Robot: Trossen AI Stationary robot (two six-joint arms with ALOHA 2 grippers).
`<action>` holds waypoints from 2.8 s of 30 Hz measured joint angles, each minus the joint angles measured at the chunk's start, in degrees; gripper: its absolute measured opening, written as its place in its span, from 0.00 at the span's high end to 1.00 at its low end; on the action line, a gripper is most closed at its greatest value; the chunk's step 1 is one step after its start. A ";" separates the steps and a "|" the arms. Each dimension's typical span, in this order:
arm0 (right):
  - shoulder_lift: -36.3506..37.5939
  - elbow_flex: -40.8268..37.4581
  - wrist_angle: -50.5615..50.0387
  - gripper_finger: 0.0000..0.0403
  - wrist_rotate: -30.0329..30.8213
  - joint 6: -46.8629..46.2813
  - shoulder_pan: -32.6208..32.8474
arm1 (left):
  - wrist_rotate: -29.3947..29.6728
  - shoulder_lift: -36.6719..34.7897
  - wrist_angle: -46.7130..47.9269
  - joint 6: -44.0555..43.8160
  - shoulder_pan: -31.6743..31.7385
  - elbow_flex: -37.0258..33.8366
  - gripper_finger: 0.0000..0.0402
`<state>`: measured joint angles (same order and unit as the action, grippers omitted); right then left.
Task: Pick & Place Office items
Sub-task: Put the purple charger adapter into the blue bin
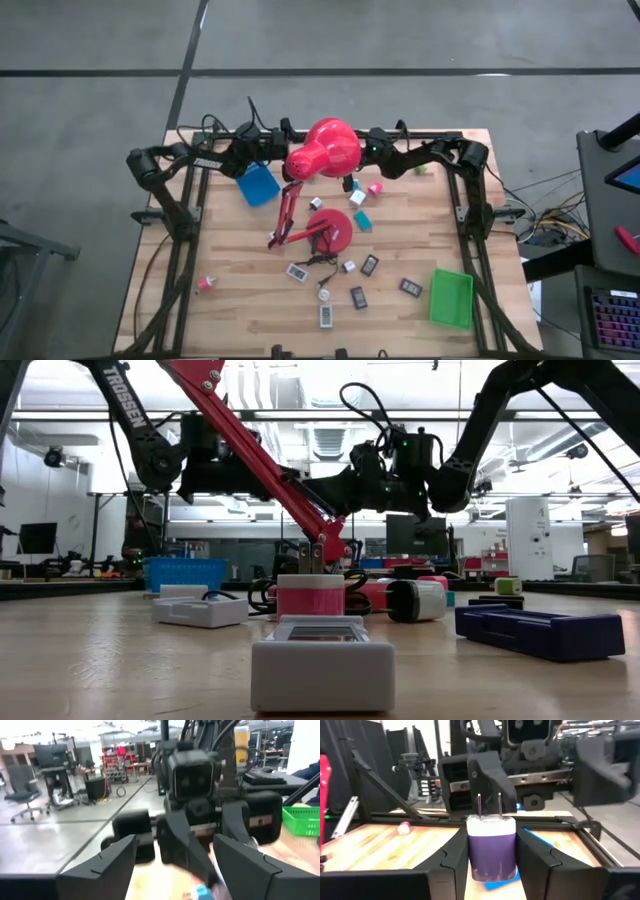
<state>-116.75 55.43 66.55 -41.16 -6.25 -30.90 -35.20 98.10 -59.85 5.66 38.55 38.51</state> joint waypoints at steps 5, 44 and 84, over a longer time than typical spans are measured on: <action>0.06 -1.32 0.07 0.70 0.63 0.66 -0.37 | -1.02 -1.62 0.33 -0.39 3.97 -2.43 0.32; 0.24 0.93 2.70 0.70 3.82 -1.02 -0.46 | 2.98 -0.76 3.27 0.79 -2.74 -2.70 0.32; 0.48 0.80 1.54 0.70 3.21 -1.21 -0.46 | 3.97 4.50 -2.25 1.57 -4.50 1.56 0.69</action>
<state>-116.27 56.23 68.10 -37.95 -7.46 -31.35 -31.23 102.61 -62.11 7.23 34.05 40.07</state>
